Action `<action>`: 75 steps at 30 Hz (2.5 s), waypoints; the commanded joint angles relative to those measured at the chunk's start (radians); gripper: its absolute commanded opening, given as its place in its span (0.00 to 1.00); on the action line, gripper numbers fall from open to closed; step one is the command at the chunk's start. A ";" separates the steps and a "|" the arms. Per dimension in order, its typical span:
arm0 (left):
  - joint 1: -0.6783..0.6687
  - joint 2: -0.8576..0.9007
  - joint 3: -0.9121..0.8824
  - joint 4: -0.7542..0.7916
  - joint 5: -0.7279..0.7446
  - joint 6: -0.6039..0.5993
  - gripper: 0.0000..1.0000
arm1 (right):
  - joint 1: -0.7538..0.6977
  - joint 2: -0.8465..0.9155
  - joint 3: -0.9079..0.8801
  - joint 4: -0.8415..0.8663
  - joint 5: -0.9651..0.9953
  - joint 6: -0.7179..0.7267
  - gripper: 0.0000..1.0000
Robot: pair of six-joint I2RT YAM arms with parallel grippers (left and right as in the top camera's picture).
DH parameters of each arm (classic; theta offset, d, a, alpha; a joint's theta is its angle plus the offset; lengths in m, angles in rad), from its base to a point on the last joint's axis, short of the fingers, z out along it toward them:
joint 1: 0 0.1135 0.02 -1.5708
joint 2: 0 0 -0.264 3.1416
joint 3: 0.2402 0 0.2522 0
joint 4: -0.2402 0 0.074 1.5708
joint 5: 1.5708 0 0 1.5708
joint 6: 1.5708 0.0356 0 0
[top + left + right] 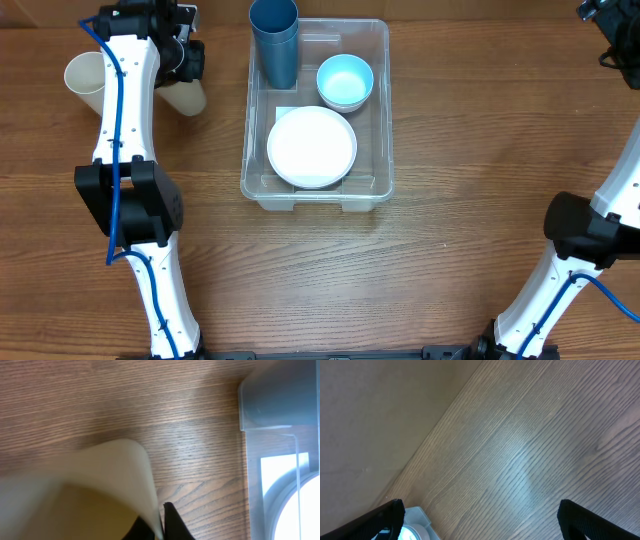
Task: Pack container
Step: 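Move the left gripper to the front beige cup and grasp it, then carry the beige cup into the bin beside the blue cups and release, then move the left gripper to the remaining beige cup and grasp it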
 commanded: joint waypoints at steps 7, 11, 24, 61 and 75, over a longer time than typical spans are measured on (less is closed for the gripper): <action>-0.034 -0.082 0.178 -0.168 -0.049 -0.074 0.04 | 0.003 -0.005 0.006 0.002 0.002 0.005 1.00; -0.114 -0.283 0.283 -0.228 -0.061 -0.073 0.04 | 0.003 -0.005 0.006 0.002 0.002 0.005 1.00; -0.459 -0.207 0.269 -0.268 -0.185 -0.049 0.04 | 0.003 -0.005 0.006 0.002 0.002 0.005 1.00; -0.446 -0.077 0.280 -0.261 -0.276 -0.060 0.43 | 0.003 -0.005 0.006 0.002 0.002 0.005 1.00; -0.095 -0.302 0.277 -0.331 -0.446 -0.273 0.60 | 0.003 -0.005 0.006 0.002 0.002 0.005 1.00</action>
